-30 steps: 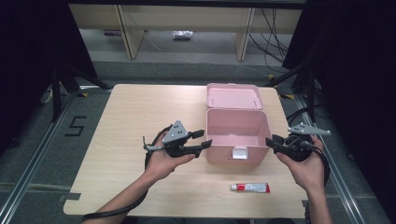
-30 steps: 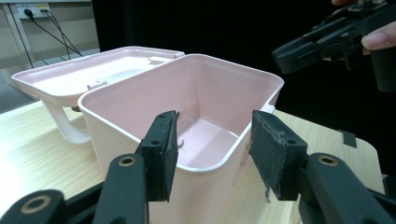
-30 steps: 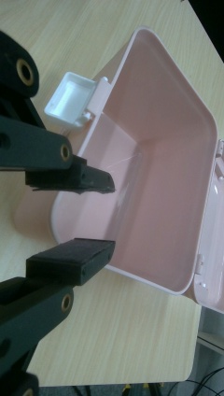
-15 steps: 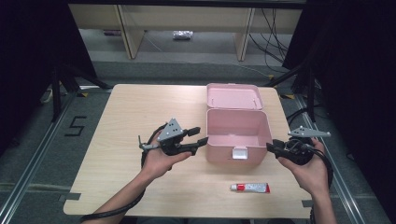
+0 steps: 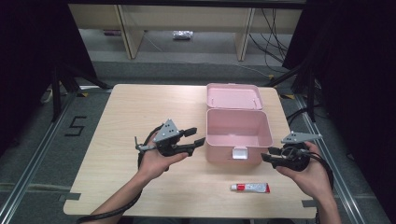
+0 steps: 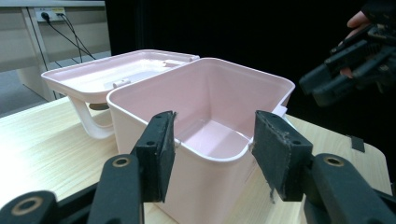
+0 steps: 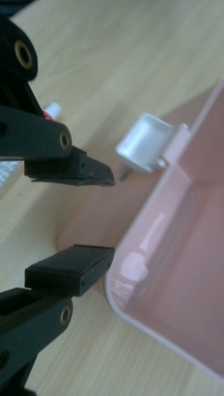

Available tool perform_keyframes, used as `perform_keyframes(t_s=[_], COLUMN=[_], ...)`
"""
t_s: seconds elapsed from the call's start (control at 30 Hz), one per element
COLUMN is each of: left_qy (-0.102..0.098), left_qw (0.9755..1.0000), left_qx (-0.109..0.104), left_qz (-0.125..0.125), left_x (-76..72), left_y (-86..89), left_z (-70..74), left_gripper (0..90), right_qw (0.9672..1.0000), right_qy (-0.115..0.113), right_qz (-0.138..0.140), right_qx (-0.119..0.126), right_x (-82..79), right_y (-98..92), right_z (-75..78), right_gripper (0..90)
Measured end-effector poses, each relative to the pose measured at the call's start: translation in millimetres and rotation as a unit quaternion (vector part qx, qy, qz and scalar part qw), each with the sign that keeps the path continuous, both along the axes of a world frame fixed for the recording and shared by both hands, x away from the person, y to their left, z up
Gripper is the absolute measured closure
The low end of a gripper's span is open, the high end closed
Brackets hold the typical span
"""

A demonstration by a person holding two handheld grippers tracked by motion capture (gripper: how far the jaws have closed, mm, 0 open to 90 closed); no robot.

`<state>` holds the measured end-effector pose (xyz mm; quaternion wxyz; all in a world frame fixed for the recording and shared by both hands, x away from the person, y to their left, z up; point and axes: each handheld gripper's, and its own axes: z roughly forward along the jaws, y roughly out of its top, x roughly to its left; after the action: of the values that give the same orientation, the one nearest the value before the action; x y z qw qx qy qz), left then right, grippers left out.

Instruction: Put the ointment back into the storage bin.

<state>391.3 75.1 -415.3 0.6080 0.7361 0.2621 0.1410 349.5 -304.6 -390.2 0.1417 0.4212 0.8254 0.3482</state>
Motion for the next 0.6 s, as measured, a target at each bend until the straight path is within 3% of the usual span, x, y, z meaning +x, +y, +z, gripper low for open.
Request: perform_keyframes(t_s=[0.07,0.13,0.2,0.27,0.33,0.4,0.43,0.47,0.57,0.6], left_qy=[0.0,0.001,0.0,0.003,0.002,0.003,0.002,0.003,0.006,0.006], left_qw=[1.0,1.0,1.0,1.0,1.0,0.9999,1.0,0.9999,0.9999,0.9999], left_qx=[-0.002,-0.003,-0.007,-0.001,0.001,0.001,0.003,0.003,0.003,0.005], left_qz=[0.001,0.004,0.0,0.005,0.007,0.01,0.009,0.009,0.008,0.008], left_x=[0.6,0.9,1.8,0.5,0.4,0.3,0.3,0.1,-0.3,-0.4], left_y=[1.2,2.6,3.9,5.7,7.9,9.5,10.2,10.2,9.4,9.3], left_z=[-0.2,-0.7,-2.4,-2.5,-2.9,-3.5,-3.9,-4.3,-6.5,-6.8], left_gripper=[47.9,47.9,48.0,48.0,48.0,47.9,48.0,47.9,47.9,47.9], right_qw=[0.9997,0.9986,0.996,0.9923,0.9861,0.9824,0.9808,0.9786,0.9699,0.9666], right_qy=[-0.005,0.015,0.003,0.007,0.018,0.04,0.041,0.061,0.061,0.073], right_qz=[0.021,0.044,0.078,0.108,0.144,0.159,0.165,0.168,0.203,0.21], right_qx=[-0.011,-0.026,-0.043,-0.061,-0.081,-0.09,-0.096,-0.102,-0.12,-0.127], right_x=[-0.2,-2.3,-0.4,-0.4,-1.7,-4.0,-3.5,-5.4,-2.1,-2.4], right_y=[2.6,4.9,6.9,9.6,14.0,18.1,18.7,20.6,22.4,24.3], right_z=[-5.0,-6.1,-12.0,-16.7,-21.6,-26.2,-27.9,-29.6,-36.1,-38.4], right_gripper=[58.4,58.2,57.3,55.8,55.3,55.4,55.6,56.1,57.1,57.1])
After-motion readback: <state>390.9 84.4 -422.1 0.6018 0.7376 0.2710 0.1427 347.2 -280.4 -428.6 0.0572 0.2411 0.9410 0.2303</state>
